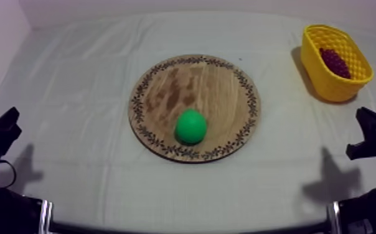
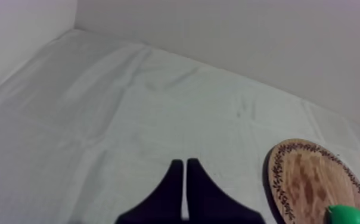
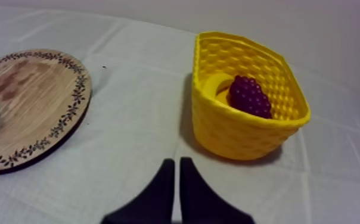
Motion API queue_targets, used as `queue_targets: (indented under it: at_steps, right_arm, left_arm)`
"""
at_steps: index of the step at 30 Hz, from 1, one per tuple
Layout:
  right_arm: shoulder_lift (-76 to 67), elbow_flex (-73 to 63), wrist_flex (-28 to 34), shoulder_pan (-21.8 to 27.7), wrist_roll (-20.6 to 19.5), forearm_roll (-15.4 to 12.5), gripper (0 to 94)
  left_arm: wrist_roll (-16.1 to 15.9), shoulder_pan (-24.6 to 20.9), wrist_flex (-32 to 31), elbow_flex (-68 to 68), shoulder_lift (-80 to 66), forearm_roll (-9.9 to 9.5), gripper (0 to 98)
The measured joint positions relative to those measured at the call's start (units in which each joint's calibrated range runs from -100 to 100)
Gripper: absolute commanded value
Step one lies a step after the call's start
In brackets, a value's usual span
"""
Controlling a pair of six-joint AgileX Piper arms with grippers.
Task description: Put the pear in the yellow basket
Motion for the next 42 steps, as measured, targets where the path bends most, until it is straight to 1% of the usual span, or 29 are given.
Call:
queue_targets:
  at_steps: [6,14,16,19,23,25,28,30,33,38,42]
  right_arm:
    - [0.00,0.12,0.52,-0.09,1.62,0.00,0.5]
    - [0.00,0.04,0.88,-0.13,1.68,0.00,0.4]
    - [0.00,-0.30,-0.27,-0.15,2.10,-0.48,0.4]
    - [0.33,-0.97,-1.42,-1.01,4.19,-2.06,0.4]
    - [2.94,-4.26,-1.86,-3.06,6.20,-2.98,0.4]
    - [4.98,-7.18,-1.22,-4.20,6.25,-3.46,0.4]
    - [9.25,-12.27,0.70,-6.14,5.88,-3.37,0.4]
    - [12.55,-16.06,2.74,-7.66,4.92,-2.73,0.4]
    - [17.50,-23.03,5.34,-10.57,2.82,-0.63,0.4]
    - [26.42,-35.30,11.36,-16.48,-2.85,3.80,0.4]
    - [34.53,-45.44,17.55,-22.07,-7.44,6.80,0.4]
  left_arm:
    - [0.00,0.00,0.00,0.00,0.00,0.00,0.1]
    - [0.00,0.00,0.00,0.00,0.00,0.00,0.1]
    - [0.00,0.00,0.00,0.00,0.00,0.00,0.1]
    - [0.00,0.00,0.00,0.00,0.00,0.00,0.1]
    - [0.00,0.00,0.00,0.00,0.00,0.00,0.1]
    - [0.00,0.00,0.00,0.00,0.00,0.00,0.1]
    - [0.02,0.00,0.00,0.00,0.00,0.00,0.1]
    - [0.02,0.00,0.00,0.00,0.00,0.00,0.1]
    - [0.02,0.00,0.00,0.00,0.00,0.00,0.1]
    - [0.02,0.00,0.00,0.00,0.00,0.00,0.1]
    - [0.02,0.00,0.00,0.00,0.00,0.00,0.1]
